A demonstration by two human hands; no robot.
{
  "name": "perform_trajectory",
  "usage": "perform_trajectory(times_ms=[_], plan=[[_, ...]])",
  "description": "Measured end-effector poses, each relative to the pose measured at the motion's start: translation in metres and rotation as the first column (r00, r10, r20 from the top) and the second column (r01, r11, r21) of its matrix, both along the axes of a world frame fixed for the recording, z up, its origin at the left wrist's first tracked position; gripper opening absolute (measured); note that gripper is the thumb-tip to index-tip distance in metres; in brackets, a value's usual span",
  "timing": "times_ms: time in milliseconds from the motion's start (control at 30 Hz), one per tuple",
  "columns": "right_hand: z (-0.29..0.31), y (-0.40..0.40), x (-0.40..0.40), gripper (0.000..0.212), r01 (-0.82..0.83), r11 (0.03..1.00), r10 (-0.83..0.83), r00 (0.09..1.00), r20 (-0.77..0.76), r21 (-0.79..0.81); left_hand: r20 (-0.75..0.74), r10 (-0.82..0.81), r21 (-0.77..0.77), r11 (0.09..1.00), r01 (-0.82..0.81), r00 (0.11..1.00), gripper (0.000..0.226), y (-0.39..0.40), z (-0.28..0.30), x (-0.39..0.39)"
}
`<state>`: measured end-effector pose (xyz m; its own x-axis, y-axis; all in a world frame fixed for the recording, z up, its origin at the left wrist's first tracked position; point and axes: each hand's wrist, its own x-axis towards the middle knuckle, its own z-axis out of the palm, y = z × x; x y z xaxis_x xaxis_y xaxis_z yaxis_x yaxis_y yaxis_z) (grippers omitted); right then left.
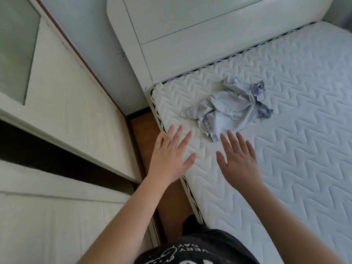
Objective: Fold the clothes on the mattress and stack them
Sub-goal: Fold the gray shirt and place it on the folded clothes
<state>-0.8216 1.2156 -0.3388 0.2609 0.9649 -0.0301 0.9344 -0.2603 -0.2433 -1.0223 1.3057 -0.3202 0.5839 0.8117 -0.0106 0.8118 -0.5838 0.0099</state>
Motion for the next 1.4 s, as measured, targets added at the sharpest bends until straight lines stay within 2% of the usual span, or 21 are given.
perform_trajectory(times_ms=[200, 500, 667, 900, 1200, 1400], plan=[[-0.003, 0.081, 0.023, 0.060, 0.086, 0.996, -0.086, 0.996, -0.037, -0.001, -0.063, -0.101, -0.010, 0.995, 0.101, 0.993, 0.069, 0.090, -0.001, 0.027], [-0.024, 0.147, 0.039, 0.061, 0.273, 0.959, -0.275, 0.961, -0.014, -0.080, -0.118, -0.327, -0.104, 0.943, 0.316, 0.938, 0.070, 0.201, -0.033, 0.073], [-0.049, 0.195, 0.039, 0.063, 0.425, 0.893, -0.430, 0.903, 0.000, -0.145, -0.033, -0.444, -0.124, 0.891, 0.437, 0.896, 0.074, 0.280, -0.060, 0.093], [-0.063, 0.262, 0.031, 0.063, 0.614, 0.752, -0.634, 0.773, -0.010, -0.241, -0.002, -0.661, -0.103, 0.747, 0.657, 0.751, 0.077, 0.384, -0.090, 0.143], [-0.087, 0.294, 0.033, 0.062, 0.697, 0.677, -0.705, 0.706, 0.064, -0.236, 0.029, -0.749, -0.171, 0.649, 0.741, 0.662, 0.076, 0.416, -0.140, 0.195], [-0.145, 0.308, 0.054, 0.062, 0.694, 0.654, -0.726, 0.687, 0.007, -0.301, 0.005, -0.737, -0.243, 0.655, 0.716, 0.676, 0.080, 0.432, -0.191, 0.201]])
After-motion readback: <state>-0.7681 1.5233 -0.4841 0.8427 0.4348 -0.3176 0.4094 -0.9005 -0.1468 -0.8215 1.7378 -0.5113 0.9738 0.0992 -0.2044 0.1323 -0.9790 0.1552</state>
